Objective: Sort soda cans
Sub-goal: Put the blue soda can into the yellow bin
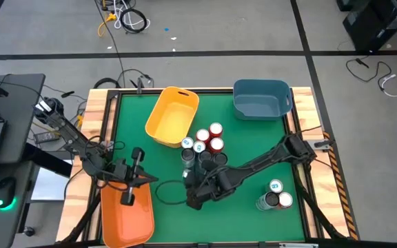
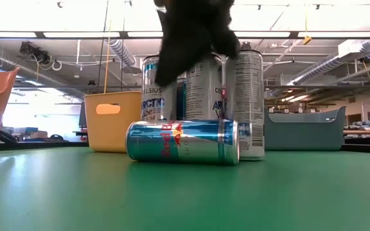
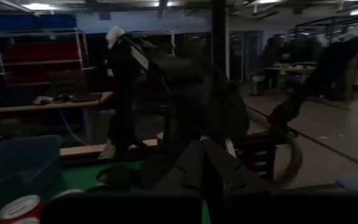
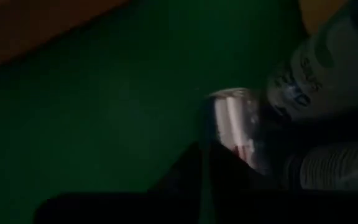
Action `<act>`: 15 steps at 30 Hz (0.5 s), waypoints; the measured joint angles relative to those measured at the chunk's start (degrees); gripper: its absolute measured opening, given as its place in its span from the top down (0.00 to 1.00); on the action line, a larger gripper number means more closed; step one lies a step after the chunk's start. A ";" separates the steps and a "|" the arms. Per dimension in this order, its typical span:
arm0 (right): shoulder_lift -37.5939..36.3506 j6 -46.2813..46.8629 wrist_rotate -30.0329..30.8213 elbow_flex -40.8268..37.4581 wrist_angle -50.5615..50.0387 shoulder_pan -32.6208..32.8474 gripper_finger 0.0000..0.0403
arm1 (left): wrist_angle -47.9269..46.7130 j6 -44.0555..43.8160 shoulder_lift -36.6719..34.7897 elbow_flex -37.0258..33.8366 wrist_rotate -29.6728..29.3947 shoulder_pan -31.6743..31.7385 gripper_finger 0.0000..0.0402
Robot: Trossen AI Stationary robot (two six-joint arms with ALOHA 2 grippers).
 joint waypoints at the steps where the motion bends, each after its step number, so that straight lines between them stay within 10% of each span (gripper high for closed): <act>1: 0.00 0.88 1.05 -1.39 0.83 -0.23 0.96 | -0.01 -0.08 0.00 0.00 -0.38 0.00 0.99; 15: 0.02 2.42 4.05 -5.06 1.42 -1.01 0.99 | -0.36 -0.44 0.00 0.00 -0.56 0.00 0.99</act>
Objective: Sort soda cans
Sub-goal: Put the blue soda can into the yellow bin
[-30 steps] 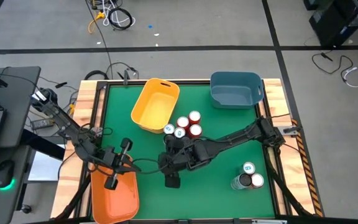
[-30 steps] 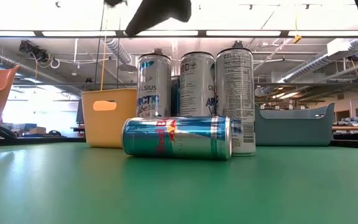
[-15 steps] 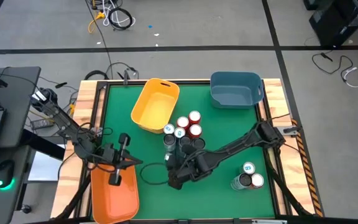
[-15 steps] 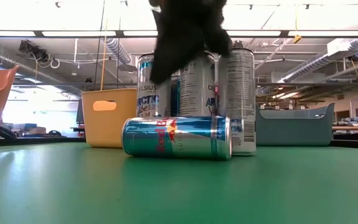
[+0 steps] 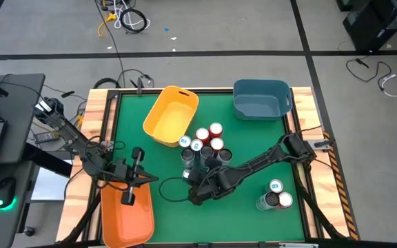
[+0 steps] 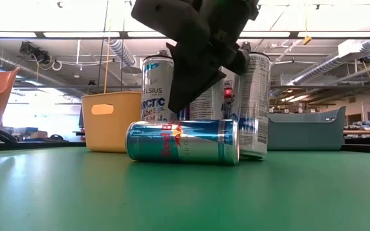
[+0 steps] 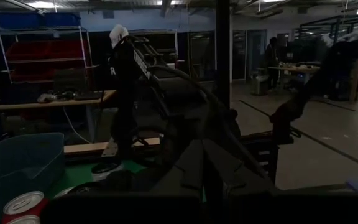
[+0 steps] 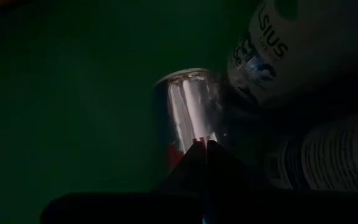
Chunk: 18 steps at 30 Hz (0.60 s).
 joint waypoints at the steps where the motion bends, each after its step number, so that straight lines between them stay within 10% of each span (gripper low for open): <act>1: 0.00 0.00 -0.02 0.00 0.05 0.00 0.99 | -0.13 0.00 0.00 0.00 -0.01 0.00 0.99; 18: -0.13 -13.04 6.15 5.73 11.30 3.96 0.99 | -0.82 0.31 0.04 0.00 -3.12 0.00 0.99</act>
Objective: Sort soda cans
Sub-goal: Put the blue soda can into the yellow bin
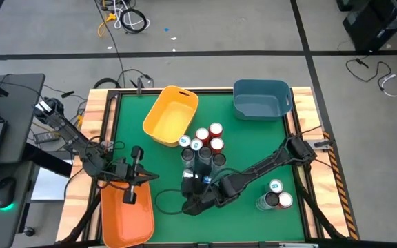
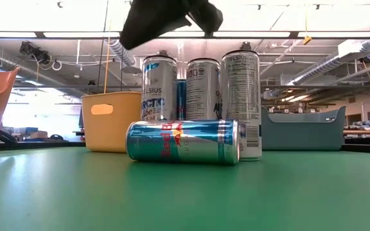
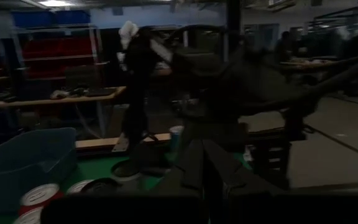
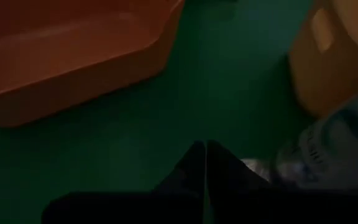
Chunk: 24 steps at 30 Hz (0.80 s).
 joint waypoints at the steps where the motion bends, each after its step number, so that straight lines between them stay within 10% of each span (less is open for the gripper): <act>1: 0.00 -0.08 0.24 0.24 -0.24 0.06 0.99 | -0.09 0.04 0.00 0.00 -0.26 0.00 0.99; 17: -0.04 -9.27 -15.08 6.33 2.41 1.56 1.00 | -0.32 0.24 0.00 0.00 -0.59 0.00 0.99; 24: 3.16 0.60 -21.54 7.95 -6.31 4.01 1.00 | -0.53 0.17 0.00 0.04 -0.59 -0.01 0.99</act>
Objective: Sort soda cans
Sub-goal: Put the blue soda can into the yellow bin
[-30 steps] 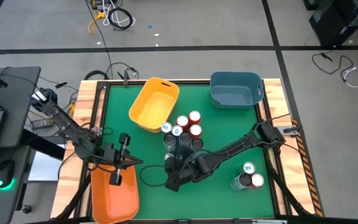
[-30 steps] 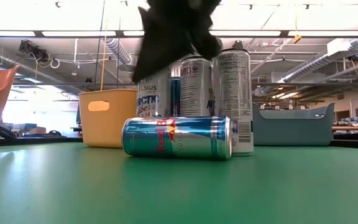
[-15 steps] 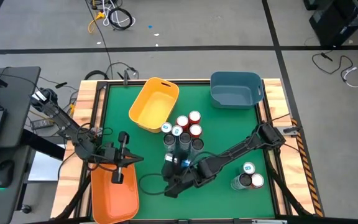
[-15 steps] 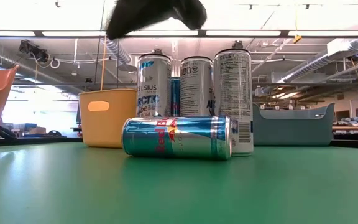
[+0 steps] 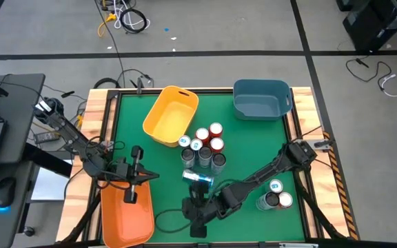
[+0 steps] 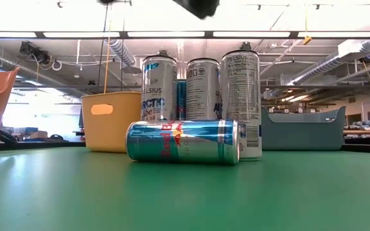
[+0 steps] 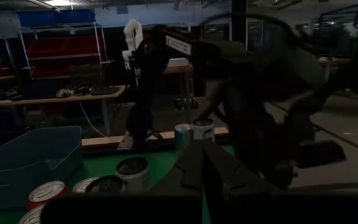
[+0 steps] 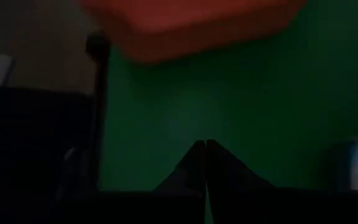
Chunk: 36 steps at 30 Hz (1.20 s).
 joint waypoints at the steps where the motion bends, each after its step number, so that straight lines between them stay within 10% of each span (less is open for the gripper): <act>1: 0.71 2.04 -0.25 0.05 -1.25 0.33 1.00 | -0.06 -0.01 0.01 0.00 0.01 0.01 0.99; 11: 3.94 28.52 21.08 4.54 -9.72 1.01 1.00 | -0.56 -0.53 0.00 0.00 0.16 0.00 0.99; 26: 20.46 46.13 32.30 24.70 -29.36 -0.06 1.00 | -2.79 -0.44 0.00 0.00 0.13 -0.32 0.99; 36: 19.55 52.40 32.05 21.24 -33.26 -2.37 1.00 | -3.04 -0.26 0.00 0.00 0.11 -0.38 0.99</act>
